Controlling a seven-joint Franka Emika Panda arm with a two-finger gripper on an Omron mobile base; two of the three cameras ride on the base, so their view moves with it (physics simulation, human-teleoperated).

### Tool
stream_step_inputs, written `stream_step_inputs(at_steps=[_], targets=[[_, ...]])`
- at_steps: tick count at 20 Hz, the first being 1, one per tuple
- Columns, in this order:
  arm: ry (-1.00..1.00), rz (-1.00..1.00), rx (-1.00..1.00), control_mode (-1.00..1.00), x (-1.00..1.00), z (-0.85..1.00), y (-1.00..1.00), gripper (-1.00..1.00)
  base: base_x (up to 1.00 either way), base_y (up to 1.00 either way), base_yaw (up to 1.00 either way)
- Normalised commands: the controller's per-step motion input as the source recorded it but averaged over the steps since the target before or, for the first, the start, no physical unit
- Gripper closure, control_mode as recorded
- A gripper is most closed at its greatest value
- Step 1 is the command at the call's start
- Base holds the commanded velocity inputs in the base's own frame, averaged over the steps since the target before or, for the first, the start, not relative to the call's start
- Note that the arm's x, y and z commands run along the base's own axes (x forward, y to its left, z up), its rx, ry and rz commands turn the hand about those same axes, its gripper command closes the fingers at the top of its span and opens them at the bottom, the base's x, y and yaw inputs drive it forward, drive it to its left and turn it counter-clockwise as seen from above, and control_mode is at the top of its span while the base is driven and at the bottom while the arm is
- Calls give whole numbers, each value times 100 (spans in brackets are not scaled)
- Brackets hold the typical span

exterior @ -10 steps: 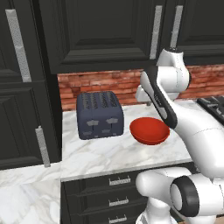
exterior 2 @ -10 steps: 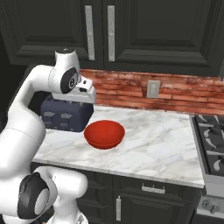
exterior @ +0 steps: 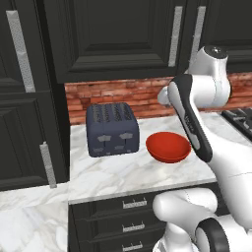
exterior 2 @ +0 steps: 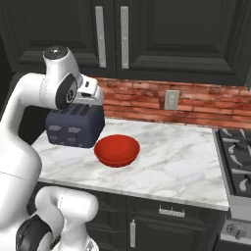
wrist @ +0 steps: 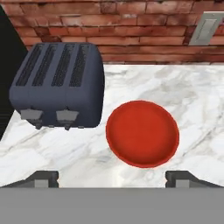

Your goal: Open the cabinet. Pick the apple and tangerine from the cabinet and place them into the bowl. Then close the cabinet.

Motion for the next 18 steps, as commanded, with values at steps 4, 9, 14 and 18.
stream_step_inputs(at_steps=[4, 9, 14, 18], targets=[[-55, 0, 0, -100, -35, 67, 0, -100, 0, 0, 0], [-55, 0, 0, -100, -24, 64, 0, -100, 0, 0, 0], [-48, 0, 0, -100, -11, 59, 0, -100, 0, 0, 0], [-40, 0, 0, -100, -4, 44, 0, -100, 0, 0, 0]])
